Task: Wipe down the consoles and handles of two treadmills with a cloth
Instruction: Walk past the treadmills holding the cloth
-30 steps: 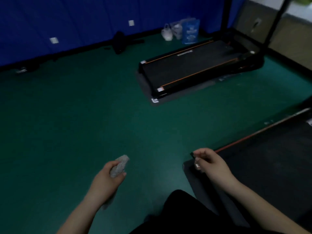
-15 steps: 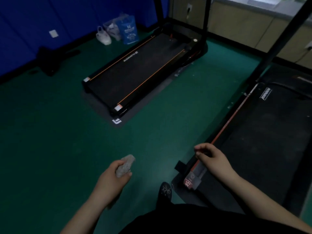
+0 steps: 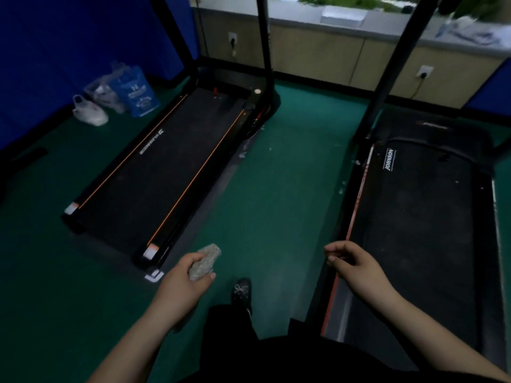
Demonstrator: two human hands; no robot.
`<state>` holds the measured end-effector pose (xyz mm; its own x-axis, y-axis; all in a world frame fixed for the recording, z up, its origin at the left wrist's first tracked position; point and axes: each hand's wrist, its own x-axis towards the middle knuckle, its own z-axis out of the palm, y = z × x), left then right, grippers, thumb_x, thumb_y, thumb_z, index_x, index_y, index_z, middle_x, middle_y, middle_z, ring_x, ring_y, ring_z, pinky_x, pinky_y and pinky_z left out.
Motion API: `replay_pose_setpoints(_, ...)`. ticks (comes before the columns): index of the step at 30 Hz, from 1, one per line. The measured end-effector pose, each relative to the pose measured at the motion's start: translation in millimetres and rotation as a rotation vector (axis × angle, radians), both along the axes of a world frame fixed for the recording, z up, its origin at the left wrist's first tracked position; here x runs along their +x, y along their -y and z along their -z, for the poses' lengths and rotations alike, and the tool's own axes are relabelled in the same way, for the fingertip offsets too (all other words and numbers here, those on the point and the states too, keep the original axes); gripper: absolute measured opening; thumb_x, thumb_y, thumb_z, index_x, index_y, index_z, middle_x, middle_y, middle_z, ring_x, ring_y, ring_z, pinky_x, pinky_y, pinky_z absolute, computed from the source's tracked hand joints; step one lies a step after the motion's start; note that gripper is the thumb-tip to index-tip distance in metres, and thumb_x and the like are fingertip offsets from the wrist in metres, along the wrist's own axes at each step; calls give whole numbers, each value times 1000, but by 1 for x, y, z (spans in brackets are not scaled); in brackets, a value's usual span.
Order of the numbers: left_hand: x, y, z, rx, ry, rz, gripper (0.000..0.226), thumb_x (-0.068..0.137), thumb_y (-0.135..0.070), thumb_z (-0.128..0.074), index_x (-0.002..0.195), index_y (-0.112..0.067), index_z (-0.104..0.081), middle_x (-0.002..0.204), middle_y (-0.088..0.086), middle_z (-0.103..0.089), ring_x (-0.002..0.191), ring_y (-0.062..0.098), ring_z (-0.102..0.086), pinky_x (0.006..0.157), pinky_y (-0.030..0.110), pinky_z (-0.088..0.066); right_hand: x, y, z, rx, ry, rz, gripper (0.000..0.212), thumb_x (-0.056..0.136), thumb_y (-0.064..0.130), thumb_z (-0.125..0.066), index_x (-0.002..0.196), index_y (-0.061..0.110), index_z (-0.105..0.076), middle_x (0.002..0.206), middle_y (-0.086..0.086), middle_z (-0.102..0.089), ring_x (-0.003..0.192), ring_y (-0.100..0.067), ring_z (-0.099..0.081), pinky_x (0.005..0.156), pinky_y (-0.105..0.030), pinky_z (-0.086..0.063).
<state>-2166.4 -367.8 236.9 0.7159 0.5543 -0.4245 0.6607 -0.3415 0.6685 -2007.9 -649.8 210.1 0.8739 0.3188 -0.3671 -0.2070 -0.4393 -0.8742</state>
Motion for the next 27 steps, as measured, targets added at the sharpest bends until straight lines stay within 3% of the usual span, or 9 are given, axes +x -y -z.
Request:
replay_pose_setpoints(6,140,-83,-3,-15,17,164,34,82,-21,-72,110,-28,-54,106,-1,-61,84,10,-57,68,23,-41,94,-60,-8,-15,26,182,19,88,6,-62,93,24,-66,92,3,-67,91,-16,-63,83,-31,-49)
replay_pose_setpoints(13,289,-134,-12,-29,36,369,36,82,-21,-71,114,-26,-56,106,-4,-61,88,10,-58,70,21,-39,187,-104,-24,-33,52,354,21,88,6,-60,95,24,-66,97,4,-68,97,-15,-64,90,-37,-50)
replay_pose_setpoints(17,375,-148,-7,-26,38,424,36,82,-22,-71,115,-26,-56,108,-6,-60,90,11,-58,72,22,-39,245,-116,-15,-37,20,420,21,88,5,-61,94,24,-66,96,3,-68,96,-17,-65,91,-39,-51)
replay_pose_setpoints(21,460,-159,4,-42,35,462,36,83,-22,-70,115,-27,-54,106,-8,-59,82,0,-55,61,8,-37,320,-124,-6,-36,-5,437,21,88,5,-61,95,24,-66,96,1,-69,96,-18,-66,88,-37,-51)
replay_pose_setpoints(27,597,-172,-1,-82,42,437,34,83,-18,-70,109,-30,-52,106,-5,-60,83,-2,-54,64,10,-38,469,-135,-18,-46,34,426,21,86,3,-61,94,22,-67,95,-1,-70,93,-16,-65,92,-38,-51)
